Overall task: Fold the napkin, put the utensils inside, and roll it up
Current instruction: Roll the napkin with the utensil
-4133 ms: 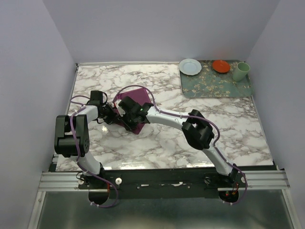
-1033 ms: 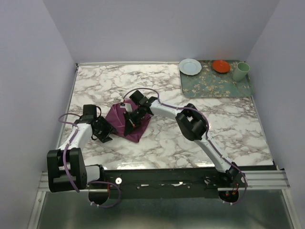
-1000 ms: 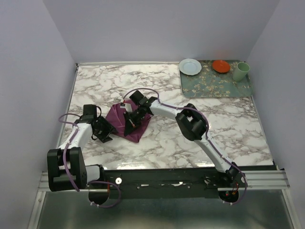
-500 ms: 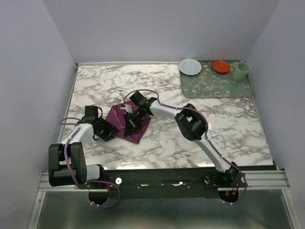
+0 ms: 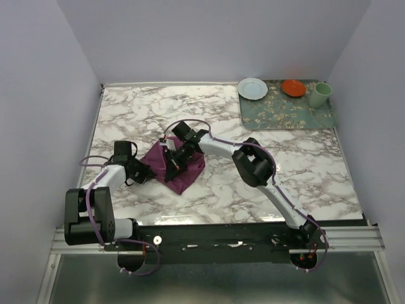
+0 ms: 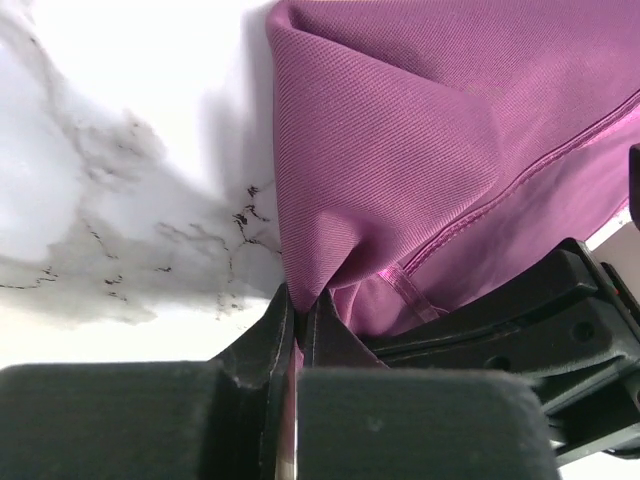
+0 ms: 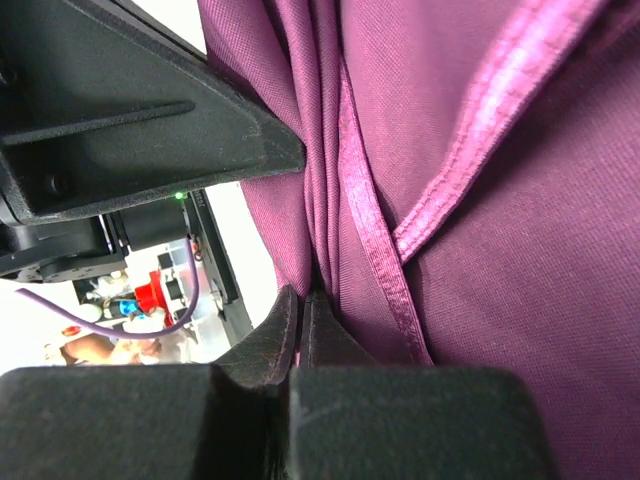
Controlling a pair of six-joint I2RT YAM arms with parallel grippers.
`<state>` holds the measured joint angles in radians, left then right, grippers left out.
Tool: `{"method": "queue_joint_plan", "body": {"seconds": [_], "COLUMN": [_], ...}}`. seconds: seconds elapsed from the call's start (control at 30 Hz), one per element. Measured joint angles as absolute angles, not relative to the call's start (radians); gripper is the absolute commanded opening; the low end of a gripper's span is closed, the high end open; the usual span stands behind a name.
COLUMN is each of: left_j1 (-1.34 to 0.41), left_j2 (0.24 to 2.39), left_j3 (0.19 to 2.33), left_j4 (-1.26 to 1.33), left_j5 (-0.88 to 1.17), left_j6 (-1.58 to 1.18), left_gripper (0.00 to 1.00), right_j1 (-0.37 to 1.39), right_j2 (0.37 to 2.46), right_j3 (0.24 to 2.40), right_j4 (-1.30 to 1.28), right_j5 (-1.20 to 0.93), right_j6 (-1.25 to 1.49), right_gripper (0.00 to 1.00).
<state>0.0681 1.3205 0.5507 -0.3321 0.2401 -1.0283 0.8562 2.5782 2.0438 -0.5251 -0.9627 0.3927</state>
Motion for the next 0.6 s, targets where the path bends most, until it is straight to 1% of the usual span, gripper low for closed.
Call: {"method": "queue_joint_plan", "body": {"seconds": [0.03,0.1,0.23,0.43,0.53,0.6], "left_j1": [0.065,0.063,0.046,0.010,-0.016,-0.025], "left_j2": [1.327,1.339,1.379,1.399,1.406,1.407], "left_j3": [0.559,0.573,0.633,0.696,0.704,0.705], "left_j4": [-0.339,-0.349,-0.415,-0.495,-0.509,-0.517], "left_j5": [0.239,0.239,0.218,0.139,0.116,0.113], "left_j6": [-1.026,-1.018,-0.986,-0.950,-0.950,-0.951], "left_gripper": [0.00,0.00,0.00,0.00,0.00,0.00], "right_j1": [0.857,0.857,0.865,0.910,0.938,0.958], "right_j2": [2.578,2.574,2.544,2.452,2.398,2.364], "right_j3": [2.044,2.044,2.045,2.065,2.068,2.059], "right_j4": [-0.525,-0.530,-0.578,-0.714,-0.748,-0.743], "right_j5": [-0.962,-0.954,-0.888,-0.628,-0.468,-0.408], "right_j6": [0.392,0.387,0.344,0.253,0.226,0.220], "right_gripper": [0.17,0.23,0.42,0.55,0.56,0.56]}}
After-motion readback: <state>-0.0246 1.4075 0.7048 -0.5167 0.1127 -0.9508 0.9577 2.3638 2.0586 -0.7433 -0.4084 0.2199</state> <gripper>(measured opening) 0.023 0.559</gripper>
